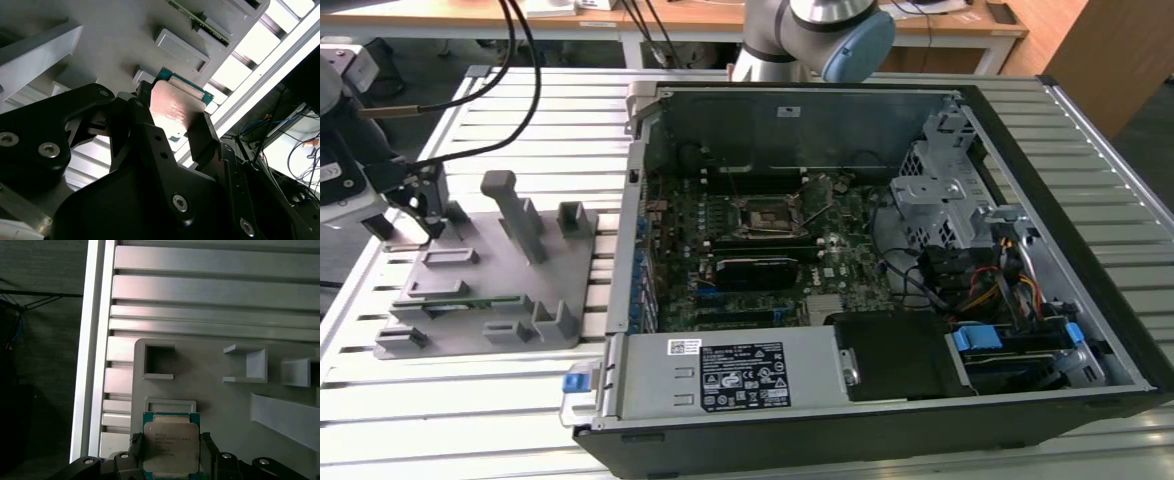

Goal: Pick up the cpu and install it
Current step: 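Pick up the cpu and move it towards the insertion slot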

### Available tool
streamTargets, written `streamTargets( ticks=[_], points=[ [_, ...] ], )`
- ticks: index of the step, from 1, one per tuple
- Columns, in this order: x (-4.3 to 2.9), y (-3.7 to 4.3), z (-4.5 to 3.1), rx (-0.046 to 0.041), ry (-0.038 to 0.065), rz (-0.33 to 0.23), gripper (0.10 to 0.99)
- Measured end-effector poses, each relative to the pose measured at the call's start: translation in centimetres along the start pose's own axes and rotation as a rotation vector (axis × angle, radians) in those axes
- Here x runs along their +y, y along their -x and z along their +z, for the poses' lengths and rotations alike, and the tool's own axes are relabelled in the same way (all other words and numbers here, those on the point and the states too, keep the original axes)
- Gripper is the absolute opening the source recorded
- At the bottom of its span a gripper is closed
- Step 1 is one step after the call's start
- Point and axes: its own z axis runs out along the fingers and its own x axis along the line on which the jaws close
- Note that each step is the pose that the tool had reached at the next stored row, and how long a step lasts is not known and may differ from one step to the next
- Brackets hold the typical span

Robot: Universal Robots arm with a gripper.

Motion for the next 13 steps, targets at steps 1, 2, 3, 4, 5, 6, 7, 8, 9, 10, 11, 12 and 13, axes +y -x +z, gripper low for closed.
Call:
streamTargets(
  ticks=[1, 2, 3, 4, 5, 6, 7, 8, 9, 10, 11, 12, 13],
  points=[
    [0.01, 0.00, -0.05, 0.0000, 0.000, 0.000, 0.537],
    [0.02, 0.00, -0.09, -0.0001, 0.000, 0.000, 0.537],
    [0.04, 0.00, -0.14, 0.0000, 0.000, 0.000, 0.537],
    [0.05, 0.00, -0.18, 0.0000, 0.000, 0.000, 0.537],
    [0.06, 0.00, -0.23, -0.0001, 0.000, 0.000, 0.537],
    [0.07, 0.00, -0.27, -0.0001, 0.000, 0.000, 0.537],
    [0.08, -0.01, -0.32, 0.0000, 0.000, 0.000, 0.537],
    [0.09, -0.01, -0.36, -0.0001, 0.000, 0.000, 0.537],
    [0.11, -0.01, -0.42, 0.0000, 0.000, 0.000, 0.537],
    [0.12, -0.01, -0.46, -0.0001, 0.000, 0.000, 0.537],
    [0.14, -0.01, -0.51, -0.0001, 0.000, 0.000, 0.537],
    [0.15, -0.01, -0.56, 0.0000, 0.000, 0.000, 0.537],
    [0.16, -0.02, -0.66, 0.0002, 0.000, 0.000, 0.537]
  ],
)
